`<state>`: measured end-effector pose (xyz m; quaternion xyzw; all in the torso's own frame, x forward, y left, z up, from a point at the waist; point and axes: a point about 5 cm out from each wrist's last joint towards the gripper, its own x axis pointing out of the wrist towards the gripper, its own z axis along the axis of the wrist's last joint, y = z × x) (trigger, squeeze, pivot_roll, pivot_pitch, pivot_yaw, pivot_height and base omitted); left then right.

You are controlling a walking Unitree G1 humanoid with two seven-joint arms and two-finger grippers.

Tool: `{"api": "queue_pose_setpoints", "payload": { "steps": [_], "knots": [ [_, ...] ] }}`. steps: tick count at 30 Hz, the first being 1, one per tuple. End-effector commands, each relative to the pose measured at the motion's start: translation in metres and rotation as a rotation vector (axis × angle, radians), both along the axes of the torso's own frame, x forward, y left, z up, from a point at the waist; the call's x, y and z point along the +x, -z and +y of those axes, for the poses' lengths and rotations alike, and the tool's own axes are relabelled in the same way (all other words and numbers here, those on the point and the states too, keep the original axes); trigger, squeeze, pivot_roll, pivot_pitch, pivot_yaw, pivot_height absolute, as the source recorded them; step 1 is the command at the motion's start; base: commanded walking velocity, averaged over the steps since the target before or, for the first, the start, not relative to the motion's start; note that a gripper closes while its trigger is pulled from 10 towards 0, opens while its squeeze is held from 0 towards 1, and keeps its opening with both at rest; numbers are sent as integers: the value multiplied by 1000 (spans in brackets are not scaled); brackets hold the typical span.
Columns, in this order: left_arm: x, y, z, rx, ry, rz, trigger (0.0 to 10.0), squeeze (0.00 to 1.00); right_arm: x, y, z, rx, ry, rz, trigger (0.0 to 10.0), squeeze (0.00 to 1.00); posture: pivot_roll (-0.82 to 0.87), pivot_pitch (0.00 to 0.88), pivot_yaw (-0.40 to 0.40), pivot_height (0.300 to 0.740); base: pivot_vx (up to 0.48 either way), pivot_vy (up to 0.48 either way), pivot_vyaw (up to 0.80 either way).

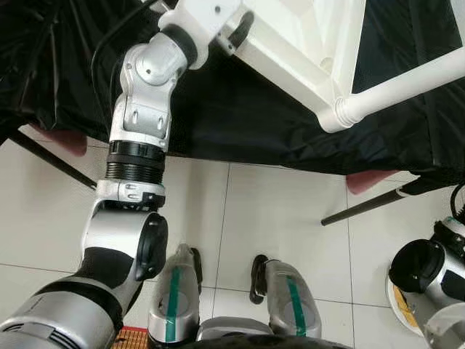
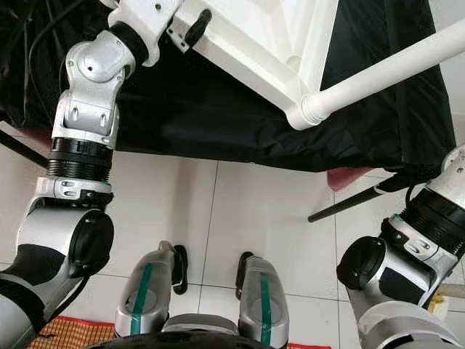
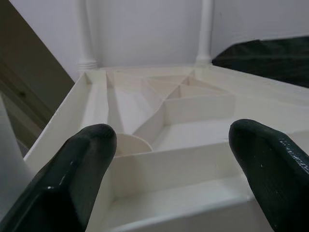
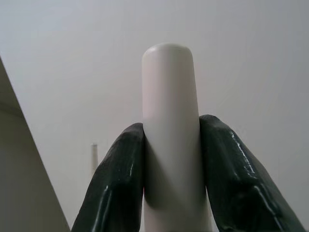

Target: Building children table

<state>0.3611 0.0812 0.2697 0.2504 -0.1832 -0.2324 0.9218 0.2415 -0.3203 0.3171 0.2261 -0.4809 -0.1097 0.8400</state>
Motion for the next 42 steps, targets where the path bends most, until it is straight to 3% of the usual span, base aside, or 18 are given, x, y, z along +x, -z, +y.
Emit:
{"api": "queue_pose_setpoints", "payload": {
  "steps": [1,3,5,6,9,17,18,32,35,42],
  "knots": [
    [4,-1,17,-148,-216,-31,10000,0,14,62,-18,213,23,244,0,0,-26,142,74,740,0,0,0],
    [-3,-21,0,-183,-133,-65,10000,0,17,69,-17,211,8,269,0,0,-23,141,73,740,0,0,0],
    [-3,-21,0,-183,-133,-65,10000,0,17,69,-17,211,8,269,0,0,-23,141,73,740,0,0,0],
    [-11,-36,-17,-223,-41,-79,10000,0,20,80,-18,231,0,299,0,0,-18,140,71,740,0,0,0],
    [-20,-47,-32,-269,54,-64,10000,0,21,91,-20,252,2,328,0,0,-16,139,72,740,0,0,0],
    [-29,-53,-44,-310,169,-30,10000,0,21,101,-22,273,8,357,0,0,-15,138,71,740,0,0,0],
    [-37,-57,-51,-314,222,-24,10000,0,22,114,-25,318,16,396,0,0,-12,133,70,740,0,0,0],
    [-52,-56,-61,-274,288,-5,10000,0,31,144,-27,442,-9,494,0,0,4,128,60,740,0,0,0],
    [-53,-49,-64,-212,276,14,10000,0,44,158,-19,466,-65,603,0,0,7,127,59,740,0,0,0],
    [-56,-45,-68,-162,280,24,10000,0,60,175,-1,474,-195,727,0,0,10,128,57,740,0,0,0]
  ]
}}
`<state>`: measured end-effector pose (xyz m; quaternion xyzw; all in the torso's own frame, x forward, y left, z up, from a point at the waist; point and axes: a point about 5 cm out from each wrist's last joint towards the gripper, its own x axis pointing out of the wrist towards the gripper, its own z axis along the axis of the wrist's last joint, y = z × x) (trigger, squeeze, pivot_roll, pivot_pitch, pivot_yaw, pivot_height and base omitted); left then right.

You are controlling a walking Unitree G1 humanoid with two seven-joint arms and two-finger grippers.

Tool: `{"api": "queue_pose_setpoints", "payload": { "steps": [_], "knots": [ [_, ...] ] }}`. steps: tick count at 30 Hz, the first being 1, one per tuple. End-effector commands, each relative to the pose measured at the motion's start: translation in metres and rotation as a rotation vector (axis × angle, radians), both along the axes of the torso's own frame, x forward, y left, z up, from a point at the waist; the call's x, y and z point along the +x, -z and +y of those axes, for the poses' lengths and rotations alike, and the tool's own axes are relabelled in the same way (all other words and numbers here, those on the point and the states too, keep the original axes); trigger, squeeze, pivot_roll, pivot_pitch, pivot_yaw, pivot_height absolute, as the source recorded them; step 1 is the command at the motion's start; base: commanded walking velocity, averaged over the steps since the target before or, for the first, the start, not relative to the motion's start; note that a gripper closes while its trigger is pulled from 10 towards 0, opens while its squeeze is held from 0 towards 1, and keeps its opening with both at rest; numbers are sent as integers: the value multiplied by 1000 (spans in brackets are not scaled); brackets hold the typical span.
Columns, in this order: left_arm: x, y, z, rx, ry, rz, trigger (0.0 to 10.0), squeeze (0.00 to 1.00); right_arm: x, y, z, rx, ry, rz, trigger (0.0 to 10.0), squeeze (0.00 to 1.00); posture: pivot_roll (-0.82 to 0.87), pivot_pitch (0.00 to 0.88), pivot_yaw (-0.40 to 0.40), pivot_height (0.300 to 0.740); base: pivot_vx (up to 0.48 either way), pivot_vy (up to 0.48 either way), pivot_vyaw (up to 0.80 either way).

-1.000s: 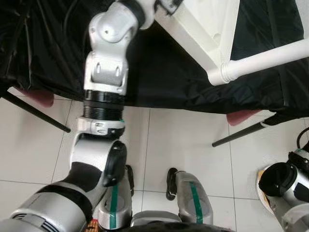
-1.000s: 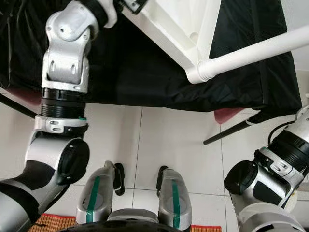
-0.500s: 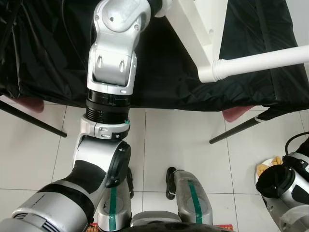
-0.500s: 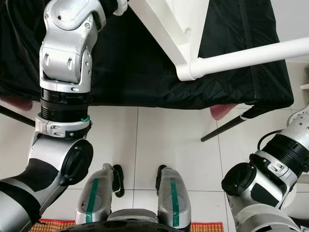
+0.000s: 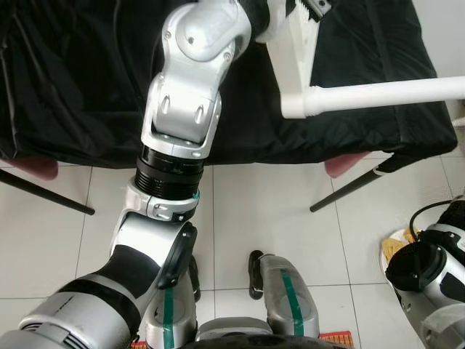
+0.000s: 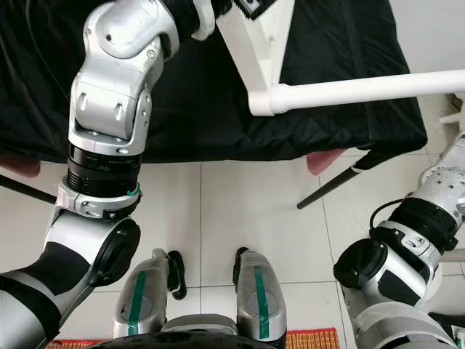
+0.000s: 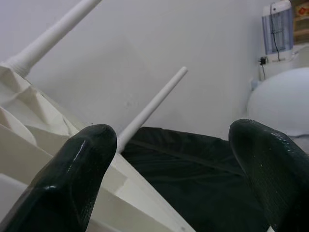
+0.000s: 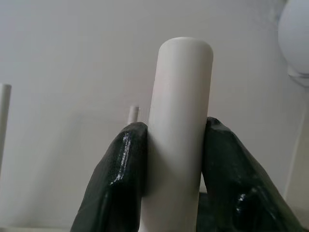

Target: Building children table

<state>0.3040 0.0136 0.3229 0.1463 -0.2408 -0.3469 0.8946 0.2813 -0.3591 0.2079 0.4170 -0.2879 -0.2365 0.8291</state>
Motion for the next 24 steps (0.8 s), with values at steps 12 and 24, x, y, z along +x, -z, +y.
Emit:
{"api": "queue_pose_setpoints", "payload": {
  "steps": [12,24],
  "knots": [
    [-2,12,-3,33,-13,48,10000,0,26,75,47,14,-328,384,0,0,9,131,52,740,0,0,0],
    [-10,27,-3,88,111,113,10000,745,31,77,51,14,-375,396,0,0,13,124,46,740,0,0,0]
  ]
}}
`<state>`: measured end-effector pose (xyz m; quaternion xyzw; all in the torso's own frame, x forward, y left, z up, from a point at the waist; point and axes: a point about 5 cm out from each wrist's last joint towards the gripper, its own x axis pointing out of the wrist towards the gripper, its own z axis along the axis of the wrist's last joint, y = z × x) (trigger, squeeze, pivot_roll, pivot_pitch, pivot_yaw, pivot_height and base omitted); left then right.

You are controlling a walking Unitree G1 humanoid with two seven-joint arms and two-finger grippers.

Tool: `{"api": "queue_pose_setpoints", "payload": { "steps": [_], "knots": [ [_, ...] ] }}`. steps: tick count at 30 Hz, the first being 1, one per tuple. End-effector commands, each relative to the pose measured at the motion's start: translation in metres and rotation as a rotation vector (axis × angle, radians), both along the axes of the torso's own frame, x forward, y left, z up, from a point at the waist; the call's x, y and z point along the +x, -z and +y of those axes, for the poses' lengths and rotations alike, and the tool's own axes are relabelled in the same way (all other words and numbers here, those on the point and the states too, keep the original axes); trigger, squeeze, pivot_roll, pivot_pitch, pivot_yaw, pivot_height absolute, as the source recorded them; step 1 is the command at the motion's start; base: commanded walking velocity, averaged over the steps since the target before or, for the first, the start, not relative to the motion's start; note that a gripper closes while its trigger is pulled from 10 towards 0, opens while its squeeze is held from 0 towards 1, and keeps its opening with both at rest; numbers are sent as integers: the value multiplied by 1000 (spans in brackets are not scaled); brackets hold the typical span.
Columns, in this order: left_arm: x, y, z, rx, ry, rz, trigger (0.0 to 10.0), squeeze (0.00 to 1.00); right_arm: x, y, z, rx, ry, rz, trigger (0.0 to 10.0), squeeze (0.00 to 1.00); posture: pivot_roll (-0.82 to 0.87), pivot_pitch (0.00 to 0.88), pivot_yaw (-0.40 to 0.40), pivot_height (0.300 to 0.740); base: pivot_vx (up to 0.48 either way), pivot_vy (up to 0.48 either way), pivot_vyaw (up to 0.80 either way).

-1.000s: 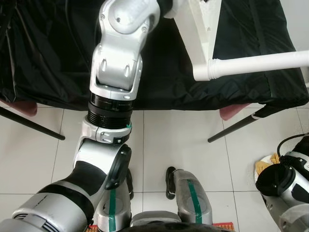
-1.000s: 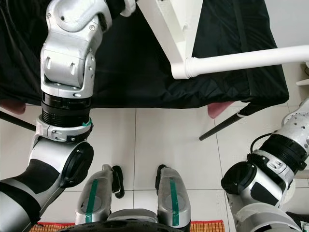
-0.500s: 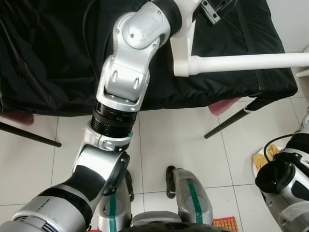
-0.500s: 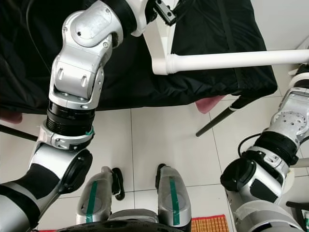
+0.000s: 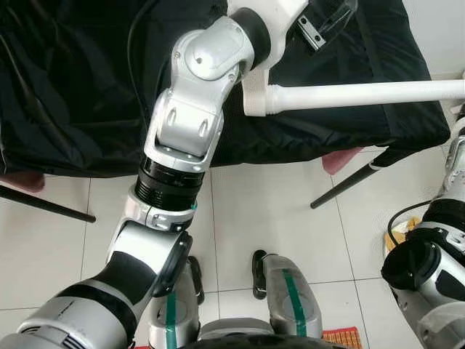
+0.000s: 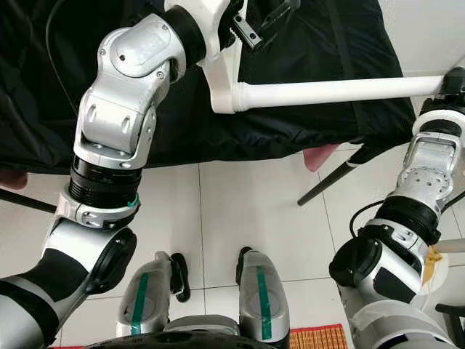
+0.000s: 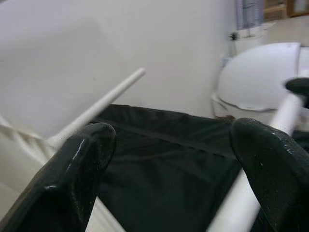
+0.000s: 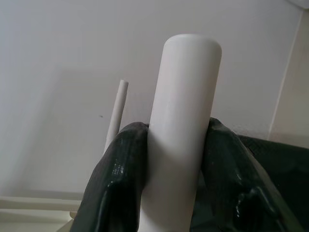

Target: Building children table

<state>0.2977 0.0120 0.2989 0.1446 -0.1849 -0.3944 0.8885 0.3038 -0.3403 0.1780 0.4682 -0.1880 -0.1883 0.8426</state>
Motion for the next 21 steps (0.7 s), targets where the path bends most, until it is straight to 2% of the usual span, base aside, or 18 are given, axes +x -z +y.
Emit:
{"api": "queue_pose_setpoints", "payload": {
  "steps": [1,2,3,8,11,12,15,17,21],
  "knots": [
    [-6,8,-1,74,54,-19,10000,745,9,48,33,-93,-201,271,0,0,14,123,45,740,0,0,0],
    [-6,8,-1,74,54,-19,10000,745,9,48,33,-93,-201,271,0,0,14,123,45,740,0,0,0],
    [-9,12,-1,108,66,-35,10000,0,9,48,34,-92,-213,275,0,0,15,122,42,740,0,0,0],
    [-13,18,-2,140,87,-31,10000,0,11,50,35,-97,-241,288,0,0,15,118,40,740,0,0,0],
    [-14,21,-3,155,85,-20,10000,0,14,58,42,-108,-299,335,0,0,16,114,36,740,0,0,0],
    [-14,22,-3,157,84,-14,10000,0,16,62,49,-109,-346,351,0,0,15,112,33,740,0,0,0],
    [-14,23,-3,157,83,-9,10000,0,16,64,54,-109,-378,359,0,0,15,111,33,740,0,0,0],
    [-15,23,-4,157,82,-8,10000,0,20,67,67,-119,-441,367,0,0,13,109,30,740,0,0,0],
    [-15,24,-4,160,79,-11,10000,0,23,68,79,-132,-489,366,0,0,13,106,25,740,0,0,0]
  ]
}}
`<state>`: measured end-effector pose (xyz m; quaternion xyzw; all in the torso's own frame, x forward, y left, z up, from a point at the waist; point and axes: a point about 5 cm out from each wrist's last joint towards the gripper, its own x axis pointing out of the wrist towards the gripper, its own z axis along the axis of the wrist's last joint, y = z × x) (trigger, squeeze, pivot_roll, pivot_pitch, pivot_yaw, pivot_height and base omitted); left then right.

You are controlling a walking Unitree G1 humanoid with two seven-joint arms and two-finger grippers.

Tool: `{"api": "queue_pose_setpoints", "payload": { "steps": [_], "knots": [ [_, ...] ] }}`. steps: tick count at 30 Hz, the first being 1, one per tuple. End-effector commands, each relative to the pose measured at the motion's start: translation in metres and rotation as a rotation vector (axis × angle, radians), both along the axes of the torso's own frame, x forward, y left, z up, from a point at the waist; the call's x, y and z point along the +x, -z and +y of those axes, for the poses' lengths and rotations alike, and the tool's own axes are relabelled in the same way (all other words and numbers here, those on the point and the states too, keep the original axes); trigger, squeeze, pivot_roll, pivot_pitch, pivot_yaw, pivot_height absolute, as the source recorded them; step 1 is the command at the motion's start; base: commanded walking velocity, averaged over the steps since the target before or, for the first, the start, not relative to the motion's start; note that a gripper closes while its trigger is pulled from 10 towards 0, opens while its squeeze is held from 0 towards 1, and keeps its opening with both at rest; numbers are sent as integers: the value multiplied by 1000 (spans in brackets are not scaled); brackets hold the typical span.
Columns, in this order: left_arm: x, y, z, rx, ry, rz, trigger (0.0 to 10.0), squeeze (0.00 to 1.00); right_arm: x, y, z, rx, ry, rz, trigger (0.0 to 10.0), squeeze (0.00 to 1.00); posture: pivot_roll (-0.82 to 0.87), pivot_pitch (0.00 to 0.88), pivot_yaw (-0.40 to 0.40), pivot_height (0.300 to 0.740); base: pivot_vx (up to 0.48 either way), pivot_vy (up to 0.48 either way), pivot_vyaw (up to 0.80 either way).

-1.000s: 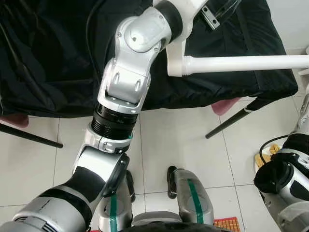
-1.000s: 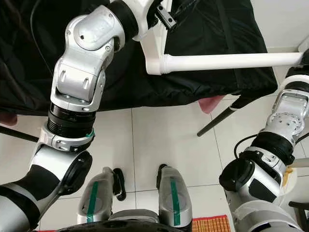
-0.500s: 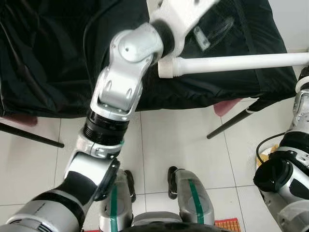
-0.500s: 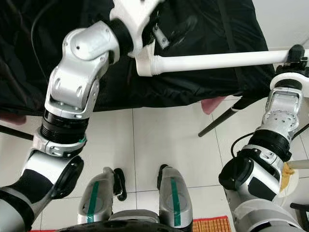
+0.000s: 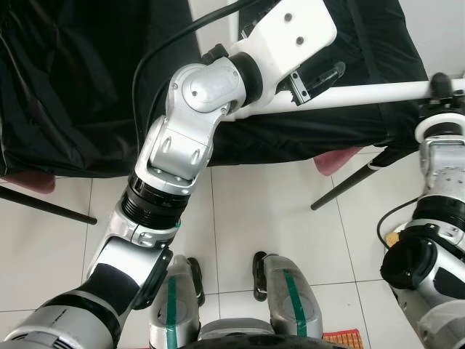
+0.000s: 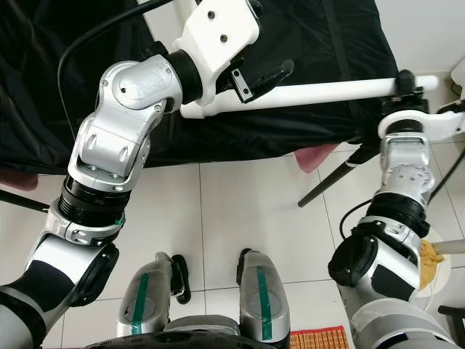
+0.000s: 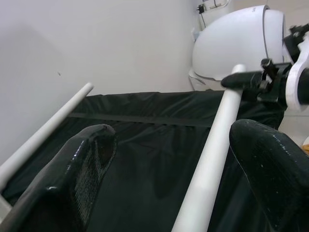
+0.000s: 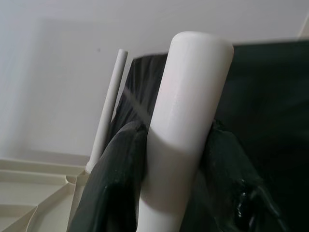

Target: Building children table

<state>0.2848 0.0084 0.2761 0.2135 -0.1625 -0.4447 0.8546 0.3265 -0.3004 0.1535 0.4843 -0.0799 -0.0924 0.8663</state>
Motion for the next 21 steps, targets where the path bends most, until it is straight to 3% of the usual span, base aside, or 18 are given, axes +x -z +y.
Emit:
{"api": "queue_pose_setpoints", "payload": {
  "steps": [1,4,5,6,14,15,21],
  "knots": [
    [-2,1,0,-10,-8,2,10000,0,2,44,44,-181,-243,243,0,0,14,104,22,740,0,0,0],
    [-2,2,0,-8,-11,0,10000,0,4,44,50,-193,-277,239,0,0,16,103,19,740,0,0,0],
    [-2,2,0,-7,-13,0,10000,0,4,44,52,-215,-291,232,9647,0,15,101,18,740,0,0,0],
    [-2,2,0,-6,-17,-2,10000,0,4,43,54,-229,-298,229,10000,0,15,101,18,740,0,0,0],
    [-2,4,2,-1,-31,-9,10000,0,5,42,52,-311,-295,214,10000,0,13,101,13,740,0,0,0],
    [-2,5,2,1,-31,-4,10000,0,4,40,50,-330,-266,201,10000,1000,16,103,10,740,0,0,0],
    [-2,8,5,7,-24,12,10000,0,0,38,40,-406,-157,211,10000,1000,18,110,7,740,0,0,0]
  ]
}}
